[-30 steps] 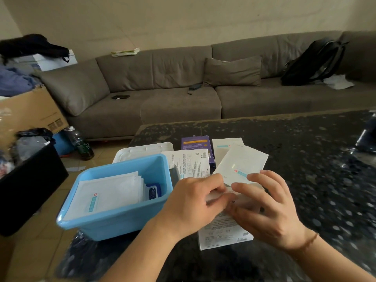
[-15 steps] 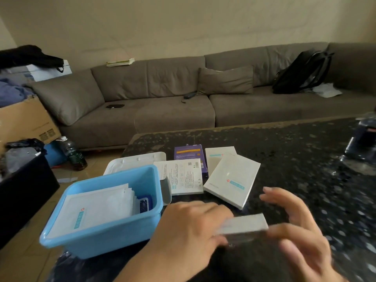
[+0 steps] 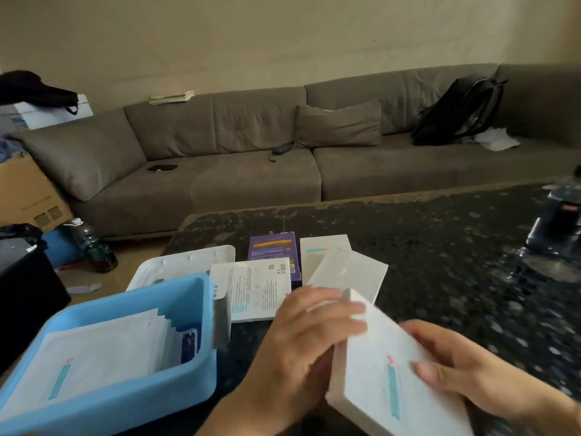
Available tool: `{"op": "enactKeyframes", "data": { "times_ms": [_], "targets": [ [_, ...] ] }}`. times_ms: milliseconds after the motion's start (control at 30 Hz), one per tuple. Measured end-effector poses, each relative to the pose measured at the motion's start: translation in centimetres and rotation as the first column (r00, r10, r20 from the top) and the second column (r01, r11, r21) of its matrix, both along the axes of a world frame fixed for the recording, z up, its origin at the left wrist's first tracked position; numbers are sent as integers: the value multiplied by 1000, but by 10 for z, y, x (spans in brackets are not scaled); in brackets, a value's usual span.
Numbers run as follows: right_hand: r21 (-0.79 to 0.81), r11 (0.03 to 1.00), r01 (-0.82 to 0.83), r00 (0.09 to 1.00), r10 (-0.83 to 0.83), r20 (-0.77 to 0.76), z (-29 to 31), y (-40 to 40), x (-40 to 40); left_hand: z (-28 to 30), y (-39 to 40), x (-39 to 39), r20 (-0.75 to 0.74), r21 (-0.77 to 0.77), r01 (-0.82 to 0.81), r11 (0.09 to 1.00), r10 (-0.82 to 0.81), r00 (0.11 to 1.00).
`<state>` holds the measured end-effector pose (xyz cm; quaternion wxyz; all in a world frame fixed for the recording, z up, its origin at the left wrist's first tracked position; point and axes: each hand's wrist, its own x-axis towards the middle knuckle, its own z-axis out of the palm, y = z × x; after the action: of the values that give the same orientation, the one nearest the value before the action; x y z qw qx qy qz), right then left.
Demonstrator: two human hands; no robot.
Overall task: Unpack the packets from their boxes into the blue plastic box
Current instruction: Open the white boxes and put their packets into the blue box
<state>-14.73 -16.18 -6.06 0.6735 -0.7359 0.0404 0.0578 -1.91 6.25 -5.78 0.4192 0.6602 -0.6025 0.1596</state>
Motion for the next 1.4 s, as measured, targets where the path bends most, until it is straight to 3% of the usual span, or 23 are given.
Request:
{"op": "enactKeyframes", "data": {
  "times_ms": [67,133,167,233,300,367,433,533,633,700,767,833,933,1000,1033,1067,1133,1200,1267,1400],
  "targets": [
    [14,971,238,970,-237,-59,-13,-18,1,-8,-18,14,-246,200,-244,949,290,925],
    [-62,900,431,900,-434,-48,-24,-34,0,-17,-39,32,-315,468,-409,784,580,751],
    [-83,867,492,868,-496,-29,-28,-42,-1,-24,-48,43,-248,581,-453,677,677,693],
    [-109,816,568,819,-573,-27,-32,-54,-1,-39,-63,59,-46,708,-501,497,741,670],
    [-83,792,605,793,-609,-20,-38,-65,1,-48,-72,67,73,743,-538,399,750,657],
    [-79,782,618,783,-621,-24,-41,-71,1,-50,-75,69,128,737,-573,359,758,640],
    [-81,783,617,784,-620,-21,-40,-72,2,-52,-75,72,63,711,-566,416,765,641],
    [-102,793,601,799,-597,67,-36,-82,5,-50,-69,76,-342,549,-462,696,692,636],
    [-96,876,472,880,-461,117,-17,-98,15,-33,-60,79,-723,356,-312,881,471,505],
    [-206,918,338,938,-309,158,1,-107,31,-21,-57,84,-833,281,-224,933,353,426],
    [-462,865,196,970,-100,224,17,-105,52,-11,-58,84,-862,215,-139,967,255,438],
    [-527,849,41,990,36,136,21,-98,72,-4,-63,81,-864,194,-91,977,215,456],
    [-347,936,-60,996,80,43,14,-82,89,5,-67,79,-875,129,-74,989,149,461],
    [-199,980,-1,992,25,122,4,-72,91,7,-67,79,-939,1,-114,993,41,343],
    [-132,989,60,982,-35,187,-3,-68,90,5,-67,77,-965,-115,-172,978,-69,253],
    [-87,988,129,965,-105,242,-10,-64,89,0,-67,73,-960,-228,-238,944,-177,218],
    [-7,977,214,933,-202,298,-26,-52,87,-14,-69,61,-905,-361,-263,895,-268,329],
    [23,972,235,929,-232,289,-45,-42,87,-31,-75,48,-872,-332,-234,914,-204,444],
    [11,974,227,942,-222,253,-61,-33,86,-51,-82,41,-850,-203,-233,951,-53,524],
    [-63,977,206,959,-188,211,-68,-23,81,-78,-85,36,-845,-4,-220,975,114,522]
  ]
}}
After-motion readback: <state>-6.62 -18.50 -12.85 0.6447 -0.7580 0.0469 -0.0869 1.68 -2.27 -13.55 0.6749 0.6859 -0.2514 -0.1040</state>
